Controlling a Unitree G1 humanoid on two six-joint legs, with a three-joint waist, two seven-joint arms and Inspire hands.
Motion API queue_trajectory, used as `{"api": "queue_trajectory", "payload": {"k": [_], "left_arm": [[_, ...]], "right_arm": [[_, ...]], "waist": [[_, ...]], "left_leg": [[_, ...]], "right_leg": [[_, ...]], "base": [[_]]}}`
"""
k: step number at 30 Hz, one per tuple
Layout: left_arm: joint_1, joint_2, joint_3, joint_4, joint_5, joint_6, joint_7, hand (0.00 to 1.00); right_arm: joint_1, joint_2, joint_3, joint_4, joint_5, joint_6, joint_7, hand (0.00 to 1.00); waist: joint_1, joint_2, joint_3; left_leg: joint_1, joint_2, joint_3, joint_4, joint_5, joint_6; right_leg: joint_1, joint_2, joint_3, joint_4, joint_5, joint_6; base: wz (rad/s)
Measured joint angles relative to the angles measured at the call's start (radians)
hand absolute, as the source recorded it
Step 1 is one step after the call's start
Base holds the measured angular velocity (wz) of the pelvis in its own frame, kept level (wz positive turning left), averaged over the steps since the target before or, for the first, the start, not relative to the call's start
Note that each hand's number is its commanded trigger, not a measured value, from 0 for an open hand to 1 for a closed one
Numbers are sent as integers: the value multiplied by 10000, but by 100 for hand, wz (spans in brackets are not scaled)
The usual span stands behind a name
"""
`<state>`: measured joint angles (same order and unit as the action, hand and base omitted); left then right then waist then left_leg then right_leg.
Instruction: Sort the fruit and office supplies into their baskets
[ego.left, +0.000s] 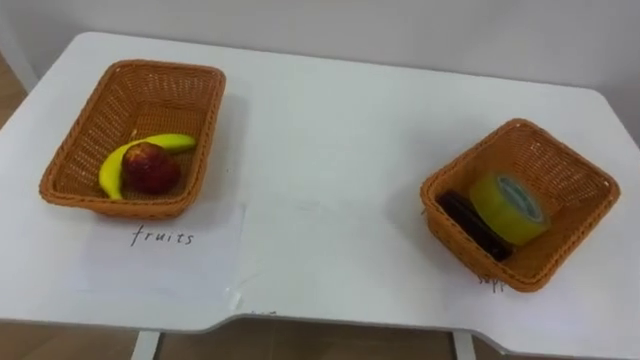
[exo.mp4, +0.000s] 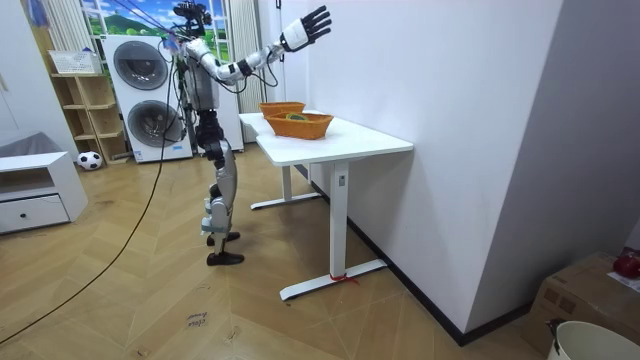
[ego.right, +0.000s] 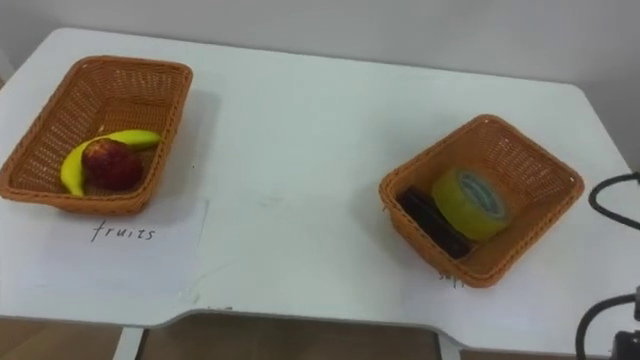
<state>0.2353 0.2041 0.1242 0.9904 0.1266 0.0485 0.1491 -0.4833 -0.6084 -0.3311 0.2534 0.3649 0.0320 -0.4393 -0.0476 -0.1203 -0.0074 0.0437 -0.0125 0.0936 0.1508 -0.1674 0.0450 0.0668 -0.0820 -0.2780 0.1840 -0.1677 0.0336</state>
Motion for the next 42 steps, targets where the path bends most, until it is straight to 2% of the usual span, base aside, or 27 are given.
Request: {"api": "queue_trajectory", "payload": {"k": [5, 9, 11, 13, 14, 18, 22, 24, 25, 26, 29, 30, 32, 33, 35, 38, 42], "left_arm": [[183, 5, 466, 15, -30, -236, 11, 0], [294, 5, 501, 21, -93, -287, 231, 0], [336, 0, 503, 37, -156, -347, 314, 0], [349, 1, 506, 37, -153, -347, 356, 0], [349, 1, 510, -6, -147, -348, 364, 0], [402, 0, 507, -14, -169, -346, 386, 0], [323, -7, 495, -24, -173, -344, 390, 0], [263, -14, 495, -23, -179, -342, 391, 0], [189, -36, 506, -26, -177, -341, 391, 0], [82, -94, 516, -26, -180, -331, 399, 0], [-97, -319, 635, 56, -244, -270, 439, 0], [-98, -363, 659, 53, -287, -260, 442, 0], [-71, -481, 661, 111, -358, -244, 441, 0], [-72, -516, 673, 118, -357, -242, 439, 0], [-85, -619, 674, 87, -359, -245, 347, 0], [-3, -661, 694, 97, -362, -245, 177, 0], [162, -691, 691, 122, -482, -241, 161, 0]], "right_arm": [[906, 0, -597, -351, 266, -283, -743, 0], [1731, 2, -918, -539, 830, -579, -1075, 0], [2308, 5, -1309, -542, 1643, -802, -1238, 0], [2771, 21, -1513, -536, 2201, -877, -1461, 0], [3104, 61, -1699, -503, 2366, -894, -1580, 0], [3539, 184, -1941, 9, 3342, -990, -1967, 0], [4042, 364, -2067, 617, 4308, -1161, -2249, 0], [4095, 576, -2157, 1102, 5329, -1325, -2296, 0], [4148, 833, -2378, 1406, 5744, -1330, -2339, 0], [4284, 1124, -2530, 1708, 5883, -1435, -2344, 0], [4655, 1551, -2530, 2727, 6813, -1444, -2379, 0], [4712, 1649, -2532, 2871, 6985, -1444, -2417, 0], [4745, 2023, -2594, 3583, 7562, -1467, -2455, 0], [4765, 2140, -2710, 3812, 7746, -1478, -2431, 0], [4802, 2697, -3070, 4568, 7940, -1489, -2427, 0], [5204, 3230, -3059, 5225, 8102, -1486, -2304, 0], [5622, 3752, -2896, 6292, 8099, -1484, -2192, 0]], "waist": [[-122, -42, -10], [-335, -53, -9], [-354, -35, 11], [-387, -12, 80], [-403, -1, 87], [-577, 46, 89], [-647, 130, 65], [-748, 118, 71], [-810, 128, 71], [-814, 159, 75], [-793, 229, 77], [-781, 262, 67], [-857, 437, -5], [-858, 446, -11], [-855, 535, 6], [-844, 626, 28], [-807, 638, 38]], "left_leg": [[51, 34, 385, -82, -17, -18], [191, 62, 486, -185, -30, -22], [284, 86, 588, -223, -33, -28], [372, 120, 650, -252, -59, -67], [371, 152, 681, -250, -86, -83], [361, 218, 725, -238, -112, -123], [403, 337, 979, -212, -151, -191], [421, 353, 979, -214, -152, -195], [408, 358, 956, -209, -152, -195], [403, 361, 957, -211, -154, -199], [403, 359, 1054, -229, -164, -213], [393, 360, 1089, -232, -166, -215], [380, 343, 1105, -235, -177, -224], [387, 330, 1105, -235, -177, -225], [389, 320, 1103, -235, -177, -225], [372, 313, 1011, -232, -178, -227], [359, 293, 996, -227, -180, -230]], "right_leg": [[-156, 41, 358, 4, 8, -13], [-120, 75, 454, 5, 16, -25], [-71, 104, 556, -3, 19, -29], [19, 135, 586, -3, 20, -32], [9, 163, 598, -12, 27, -42], [6, 259, 738, -105, 68, -109], [-7, 365, 864, -148, 107, -173], [9, 391, 902, -149, 111, -180], [11, 398, 903, -157, 113, -183], [9, 399, 895, -159, 113, -184], [-46, 398, 983, -153, 112, -183], [-70, 401, 1007, -146, 113, -183], [-104, 400, 1024, -134, 113, -183], [-99, 400, 1021, -135, 112, -183], [-94, 402, 1016, -138, 112, -183], [-93, 406, 1008, -135, 103, -190], [-110, 405, 1073, -135, 39, -215]], "base": [[-20], [-12], [-12], [-10], [-8], [-10], [-13], [-2], [0], [0], [-9], [-13], [-8], [0], [0], [3], [0]]}}
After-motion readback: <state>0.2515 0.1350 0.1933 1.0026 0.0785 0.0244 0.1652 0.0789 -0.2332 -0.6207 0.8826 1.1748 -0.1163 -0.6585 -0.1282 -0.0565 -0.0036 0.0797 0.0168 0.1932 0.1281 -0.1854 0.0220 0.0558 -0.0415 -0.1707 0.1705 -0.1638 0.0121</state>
